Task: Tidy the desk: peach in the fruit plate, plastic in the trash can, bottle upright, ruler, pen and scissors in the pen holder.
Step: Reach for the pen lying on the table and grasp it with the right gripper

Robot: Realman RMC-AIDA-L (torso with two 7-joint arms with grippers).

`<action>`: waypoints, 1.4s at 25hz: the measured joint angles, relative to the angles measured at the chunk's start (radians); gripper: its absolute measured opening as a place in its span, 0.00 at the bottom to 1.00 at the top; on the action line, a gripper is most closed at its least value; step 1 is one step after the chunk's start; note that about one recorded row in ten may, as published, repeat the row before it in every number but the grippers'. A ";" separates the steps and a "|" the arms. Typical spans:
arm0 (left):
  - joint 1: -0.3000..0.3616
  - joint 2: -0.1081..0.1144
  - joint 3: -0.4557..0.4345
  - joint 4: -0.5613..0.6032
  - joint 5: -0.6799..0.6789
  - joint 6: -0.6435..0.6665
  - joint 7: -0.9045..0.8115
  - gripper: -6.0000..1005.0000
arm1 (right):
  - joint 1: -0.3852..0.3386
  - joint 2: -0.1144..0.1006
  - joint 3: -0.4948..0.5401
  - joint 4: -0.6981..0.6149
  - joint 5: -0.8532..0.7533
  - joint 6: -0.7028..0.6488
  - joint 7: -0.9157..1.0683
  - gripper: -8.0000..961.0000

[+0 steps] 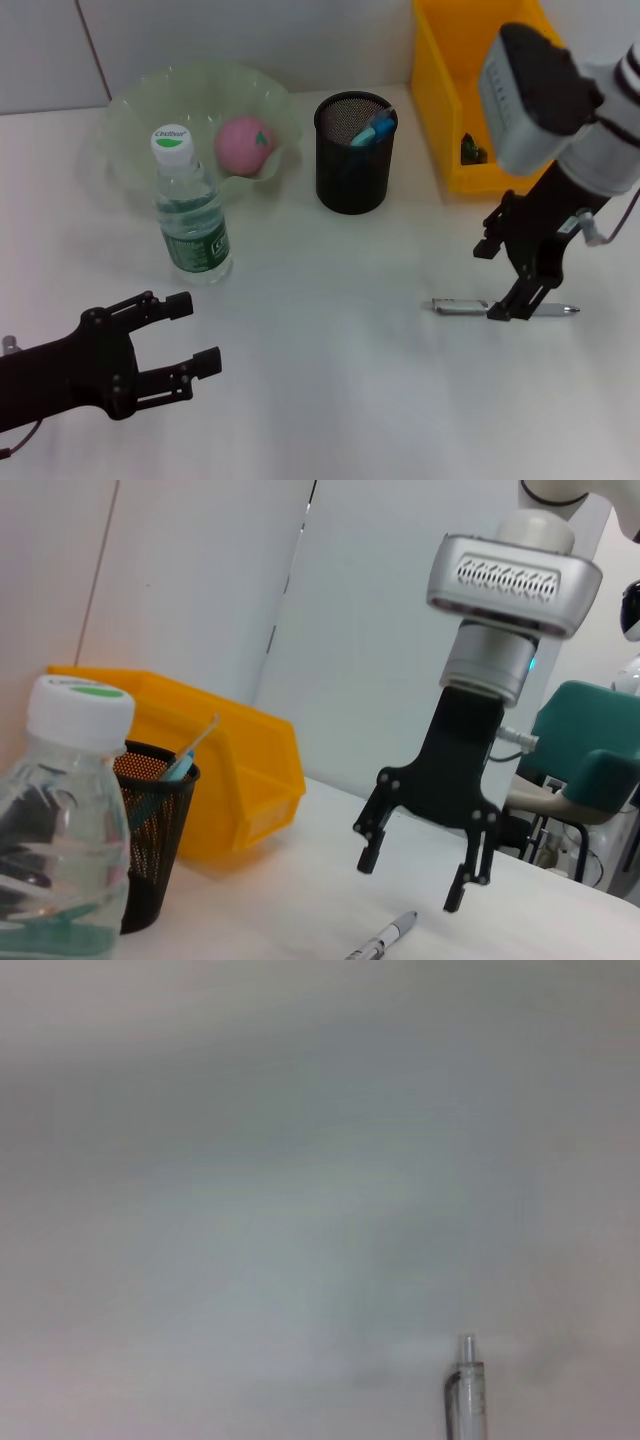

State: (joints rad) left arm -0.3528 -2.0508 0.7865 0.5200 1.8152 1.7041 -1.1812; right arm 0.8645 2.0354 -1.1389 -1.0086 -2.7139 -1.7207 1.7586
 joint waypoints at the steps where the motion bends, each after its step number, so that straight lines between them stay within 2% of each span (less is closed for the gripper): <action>1: 0.003 0.000 0.000 0.000 -0.001 0.000 -0.001 0.84 | 0.000 0.005 -0.007 0.012 -0.009 0.018 -0.003 0.84; 2: 0.004 0.000 0.000 0.000 -0.001 0.000 -0.001 0.84 | 0.000 0.012 -0.021 0.032 -0.025 0.050 -0.005 0.84; 15: 0.006 -0.004 -0.001 0.000 0.001 -0.001 -0.014 0.84 | 0.010 0.036 -0.081 0.113 -0.085 0.155 0.009 0.84; 32: 0.006 0.000 -0.001 0.000 0.001 0.000 -0.014 0.84 | 0.014 0.041 -0.108 0.158 -0.104 0.219 0.037 0.84; 35: 0.006 0.001 -0.001 0.000 0.001 0.000 -0.014 0.84 | 0.016 0.041 -0.119 0.169 -0.104 0.229 0.046 0.68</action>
State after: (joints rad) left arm -0.3466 -2.0502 0.7853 0.5200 1.8162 1.7038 -1.1949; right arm 0.8808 2.0767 -1.2583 -0.8396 -2.8181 -1.4912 1.8042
